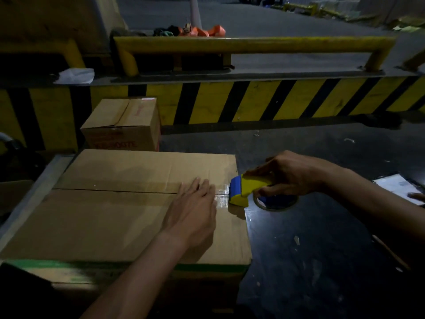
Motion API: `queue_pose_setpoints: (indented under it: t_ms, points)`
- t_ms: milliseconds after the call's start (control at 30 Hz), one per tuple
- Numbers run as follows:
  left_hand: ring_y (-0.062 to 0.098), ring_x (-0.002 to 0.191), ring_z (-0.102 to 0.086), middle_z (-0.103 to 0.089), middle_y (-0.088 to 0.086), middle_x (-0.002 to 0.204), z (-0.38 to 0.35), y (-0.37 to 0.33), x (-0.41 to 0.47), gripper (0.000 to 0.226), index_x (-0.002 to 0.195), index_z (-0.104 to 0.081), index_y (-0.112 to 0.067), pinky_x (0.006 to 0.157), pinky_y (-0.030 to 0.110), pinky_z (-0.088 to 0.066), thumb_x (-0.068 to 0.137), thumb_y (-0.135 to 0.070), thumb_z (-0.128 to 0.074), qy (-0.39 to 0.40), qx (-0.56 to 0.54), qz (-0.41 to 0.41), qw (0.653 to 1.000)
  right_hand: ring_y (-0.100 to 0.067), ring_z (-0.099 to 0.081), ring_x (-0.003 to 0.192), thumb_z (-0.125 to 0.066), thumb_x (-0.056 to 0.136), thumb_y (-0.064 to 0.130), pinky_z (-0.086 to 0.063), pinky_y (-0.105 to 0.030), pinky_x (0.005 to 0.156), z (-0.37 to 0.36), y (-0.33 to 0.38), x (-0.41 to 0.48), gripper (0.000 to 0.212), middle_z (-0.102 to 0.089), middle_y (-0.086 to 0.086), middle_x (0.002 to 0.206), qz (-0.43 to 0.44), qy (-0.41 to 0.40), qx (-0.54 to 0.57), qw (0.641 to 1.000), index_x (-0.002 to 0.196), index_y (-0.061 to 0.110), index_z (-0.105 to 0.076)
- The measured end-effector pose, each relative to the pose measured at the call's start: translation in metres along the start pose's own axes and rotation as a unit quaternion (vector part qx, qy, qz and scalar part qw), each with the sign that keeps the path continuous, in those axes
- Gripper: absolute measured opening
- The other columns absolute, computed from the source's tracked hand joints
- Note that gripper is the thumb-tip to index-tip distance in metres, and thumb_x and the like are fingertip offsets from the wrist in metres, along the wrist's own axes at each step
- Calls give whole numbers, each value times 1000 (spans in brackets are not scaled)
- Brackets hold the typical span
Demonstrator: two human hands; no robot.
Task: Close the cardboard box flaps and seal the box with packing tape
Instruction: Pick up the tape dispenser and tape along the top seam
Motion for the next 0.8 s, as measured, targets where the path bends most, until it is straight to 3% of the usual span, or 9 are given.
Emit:
queue_pose_setpoints:
  t_ms: [200, 467, 633, 800]
  points:
    - [11, 153, 13, 9, -6, 168, -10, -12, 4, 55, 160, 3, -25, 125, 42, 4, 108, -34, -15, 4, -6, -28, 1000, 2, -51, 66, -55, 89, 59, -36, -11, 54, -8, -8, -6, 64, -44, 20, 84, 14, -23, 10, 1000, 147, 35, -42]
    - [7, 152, 12, 6, -9, 168, -14, -8, 3, 56, 160, -1, -26, 125, 40, 4, 107, -41, -7, 3, -22, -25, 999, 10, -50, 67, -58, 87, 59, -37, -8, 56, -9, -28, -31, 63, -42, 28, 81, -4, -38, 34, 999, 146, 40, -42]
    - [14, 153, 12, 8, -6, 168, -8, -14, 7, 59, 160, 0, -24, 124, 44, 5, 106, -45, -10, 26, -19, -22, 999, 3, -49, 70, -57, 87, 61, -34, -12, 58, -23, -27, -28, 63, -39, 24, 84, -7, -43, 32, 999, 145, 42, -42]
    - [13, 152, 16, 11, -10, 167, -15, -18, 7, 57, 158, 5, -36, 123, 47, 8, 104, -52, -6, 21, -21, -65, 997, 3, -49, 70, -57, 86, 60, -34, -12, 57, -23, -29, -29, 65, -40, 24, 86, -13, -42, 42, 998, 146, 40, -42]
Point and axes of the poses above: each hand's wrist, its own x-axis towards the middle knuckle, its own z-axis out of the back of the hand, y = z × x, the point moved 1 cm from there along x, towards the middle knuckle
